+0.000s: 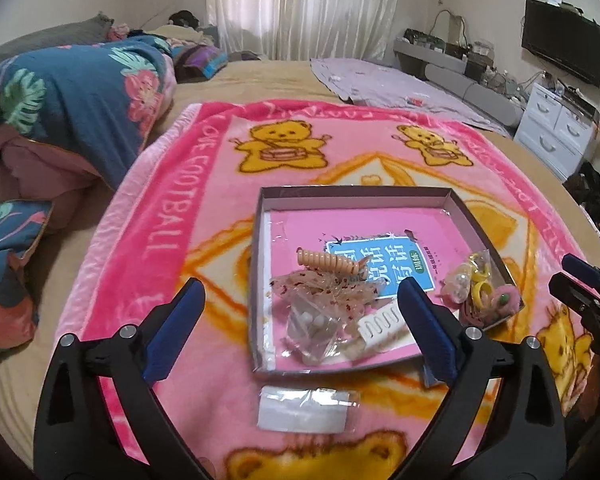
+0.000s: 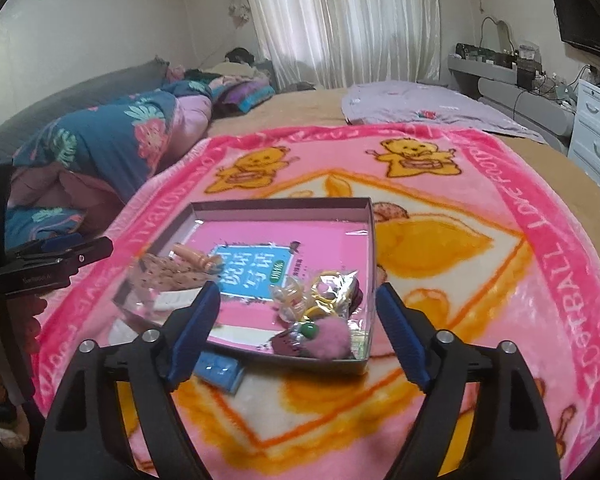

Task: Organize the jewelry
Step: 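Open the left tool to drop the earring card while the right tool releases the pom-pom into the box, then grasp the red bead bag with the left tool while the right tool grasps the blue box, then drop the red bead bag in the box while the right tool carries the blue box, then drop the white packet in the box while the right tool releases the blue box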

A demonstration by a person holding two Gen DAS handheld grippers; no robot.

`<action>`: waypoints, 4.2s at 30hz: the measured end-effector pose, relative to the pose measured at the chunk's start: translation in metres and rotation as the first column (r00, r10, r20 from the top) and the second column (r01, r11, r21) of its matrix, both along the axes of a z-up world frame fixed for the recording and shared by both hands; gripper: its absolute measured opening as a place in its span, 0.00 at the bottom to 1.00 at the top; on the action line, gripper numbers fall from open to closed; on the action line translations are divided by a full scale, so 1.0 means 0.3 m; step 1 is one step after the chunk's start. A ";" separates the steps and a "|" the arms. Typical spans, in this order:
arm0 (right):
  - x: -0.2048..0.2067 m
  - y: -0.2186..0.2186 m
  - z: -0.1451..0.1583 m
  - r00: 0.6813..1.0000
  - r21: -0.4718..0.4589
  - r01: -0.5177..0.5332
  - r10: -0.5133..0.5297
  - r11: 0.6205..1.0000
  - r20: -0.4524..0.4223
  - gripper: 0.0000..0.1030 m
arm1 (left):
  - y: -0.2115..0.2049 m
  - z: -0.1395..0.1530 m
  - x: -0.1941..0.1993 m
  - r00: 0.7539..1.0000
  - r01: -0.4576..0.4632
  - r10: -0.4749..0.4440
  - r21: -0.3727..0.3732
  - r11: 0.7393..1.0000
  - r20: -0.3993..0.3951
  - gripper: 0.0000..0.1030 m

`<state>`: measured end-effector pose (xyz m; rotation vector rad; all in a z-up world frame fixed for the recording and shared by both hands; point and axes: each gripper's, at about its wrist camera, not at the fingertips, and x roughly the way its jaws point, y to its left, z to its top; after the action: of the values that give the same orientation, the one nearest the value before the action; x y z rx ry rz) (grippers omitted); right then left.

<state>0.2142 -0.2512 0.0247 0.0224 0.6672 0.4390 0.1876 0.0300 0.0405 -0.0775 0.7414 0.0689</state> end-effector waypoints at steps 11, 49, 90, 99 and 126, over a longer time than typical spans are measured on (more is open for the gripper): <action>-0.094 0.068 -0.003 0.998 -0.010 -0.066 0.066 0.998 -0.007 0.81 | 0.029 0.007 -0.130 0.999 -0.047 0.047 0.027 0.999 0.010 0.90; -0.041 0.240 -0.265 0.962 -0.072 -0.182 0.162 0.981 -0.221 0.73 | -0.002 -0.371 -0.061 0.969 0.017 -0.012 0.018 1.000 -0.248 0.47; -0.030 -0.045 -0.054 0.999 0.081 -0.023 0.026 0.996 -0.044 0.46 | -0.156 -0.044 -0.052 0.990 0.132 -0.131 0.010 0.991 -0.046 0.16; 0.027 -0.058 -0.052 0.999 0.085 0.011 -0.008 0.996 -0.036 0.46 | -0.180 -0.064 0.063 0.989 0.136 -0.134 0.027 0.990 -0.067 0.16; 0.069 0.224 -0.216 0.983 -0.082 -0.151 0.141 0.985 -0.116 0.46 | -0.111 -0.155 0.243 0.989 0.104 -0.104 -0.009 0.995 -0.107 0.44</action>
<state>0.2348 -0.1841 -0.0401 -0.0891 0.8000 0.5519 0.2604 -0.0033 -0.0060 -0.0380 0.8522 -0.0277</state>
